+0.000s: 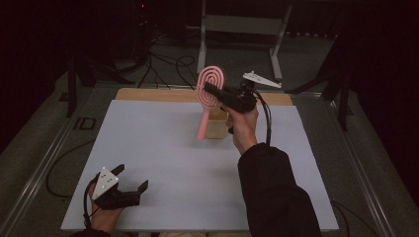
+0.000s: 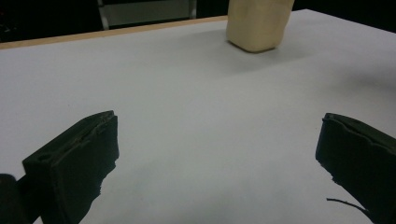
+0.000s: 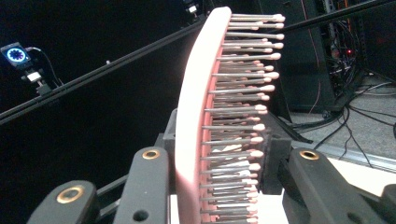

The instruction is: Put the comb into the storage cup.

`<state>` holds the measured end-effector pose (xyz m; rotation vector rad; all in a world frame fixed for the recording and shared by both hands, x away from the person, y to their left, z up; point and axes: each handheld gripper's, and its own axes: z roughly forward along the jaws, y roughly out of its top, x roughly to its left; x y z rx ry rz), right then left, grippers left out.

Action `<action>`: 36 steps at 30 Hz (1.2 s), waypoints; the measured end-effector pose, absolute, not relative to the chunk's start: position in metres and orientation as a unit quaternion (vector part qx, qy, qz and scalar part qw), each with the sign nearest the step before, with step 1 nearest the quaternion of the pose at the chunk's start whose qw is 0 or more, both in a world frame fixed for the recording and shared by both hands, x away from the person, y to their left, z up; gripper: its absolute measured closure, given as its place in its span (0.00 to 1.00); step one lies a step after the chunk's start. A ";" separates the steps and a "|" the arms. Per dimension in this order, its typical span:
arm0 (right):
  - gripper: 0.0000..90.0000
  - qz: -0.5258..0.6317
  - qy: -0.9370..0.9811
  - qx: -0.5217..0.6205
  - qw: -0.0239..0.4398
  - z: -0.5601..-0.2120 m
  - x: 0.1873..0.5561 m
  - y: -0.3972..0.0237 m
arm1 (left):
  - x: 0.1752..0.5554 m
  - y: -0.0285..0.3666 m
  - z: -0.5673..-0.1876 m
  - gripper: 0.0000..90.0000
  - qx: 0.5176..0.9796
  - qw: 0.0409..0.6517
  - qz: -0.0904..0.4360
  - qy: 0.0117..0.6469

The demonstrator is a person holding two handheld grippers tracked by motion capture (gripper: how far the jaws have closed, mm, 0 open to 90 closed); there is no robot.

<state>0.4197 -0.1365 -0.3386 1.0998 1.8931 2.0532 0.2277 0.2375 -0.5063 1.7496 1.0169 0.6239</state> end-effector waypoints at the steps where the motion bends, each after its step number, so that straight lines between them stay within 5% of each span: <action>1: 0.71 0.682 0.630 0.366 0.071 -0.338 0.420 -0.136 | 0.228 0.238 -0.506 0.00 0.720 0.490 0.257 0.419; 36: 0.71 0.688 0.605 0.390 0.088 -0.329 0.438 -0.138 | 0.227 0.238 -0.506 0.00 0.718 0.493 0.256 0.419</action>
